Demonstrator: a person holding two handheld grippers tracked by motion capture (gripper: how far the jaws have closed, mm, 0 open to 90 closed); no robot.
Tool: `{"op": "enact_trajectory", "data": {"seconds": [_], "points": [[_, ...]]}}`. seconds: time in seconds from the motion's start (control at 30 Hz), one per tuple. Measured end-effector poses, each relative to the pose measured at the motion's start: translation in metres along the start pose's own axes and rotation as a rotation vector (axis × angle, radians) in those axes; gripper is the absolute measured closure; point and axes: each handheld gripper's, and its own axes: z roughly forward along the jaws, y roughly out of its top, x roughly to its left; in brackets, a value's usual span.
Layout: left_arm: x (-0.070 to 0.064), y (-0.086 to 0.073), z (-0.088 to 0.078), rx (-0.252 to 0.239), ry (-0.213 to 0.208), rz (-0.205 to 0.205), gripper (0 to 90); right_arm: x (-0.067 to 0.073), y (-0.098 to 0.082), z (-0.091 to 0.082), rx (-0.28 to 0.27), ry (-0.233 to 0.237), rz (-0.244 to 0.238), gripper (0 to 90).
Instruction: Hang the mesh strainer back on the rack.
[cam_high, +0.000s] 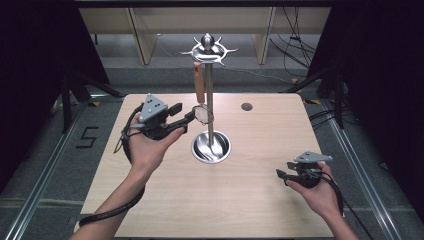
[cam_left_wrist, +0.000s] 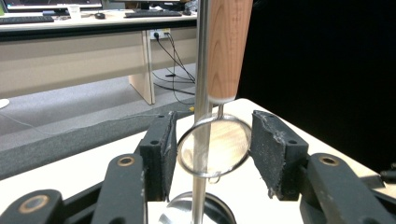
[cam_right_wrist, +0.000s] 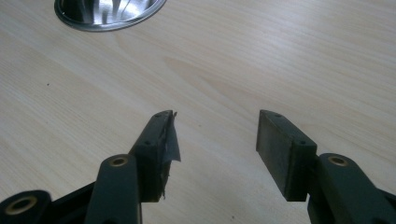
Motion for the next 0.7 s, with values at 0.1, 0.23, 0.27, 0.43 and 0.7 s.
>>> {"op": "enact_trajectory", "data": {"seconds": [0.1,0.23,0.27,0.43,0.7], "points": [[0.003,-0.008,-0.007,0.018,-0.008,-0.006,48.9,0.001,0.0,0.0,0.001,0.001,0.008,47.3],[0.006,-0.018,-0.014,0.035,-0.006,-0.011,48.3,-0.001,-0.001,0.001,-0.013,-0.005,-0.019,47.3],[0.006,-0.018,-0.014,0.035,-0.006,-0.011,48.2,-0.001,-0.001,0.001,-0.013,-0.005,-0.019,47.3],[0.009,-0.028,-0.023,0.056,-0.007,-0.012,47.9,0.001,0.0,0.0,0.0,0.001,0.009,47.4],[0.014,-0.044,-0.035,0.077,0.001,-0.015,47.3,0.001,0.0,0.0,0.009,0.009,0.023,47.3]]}}
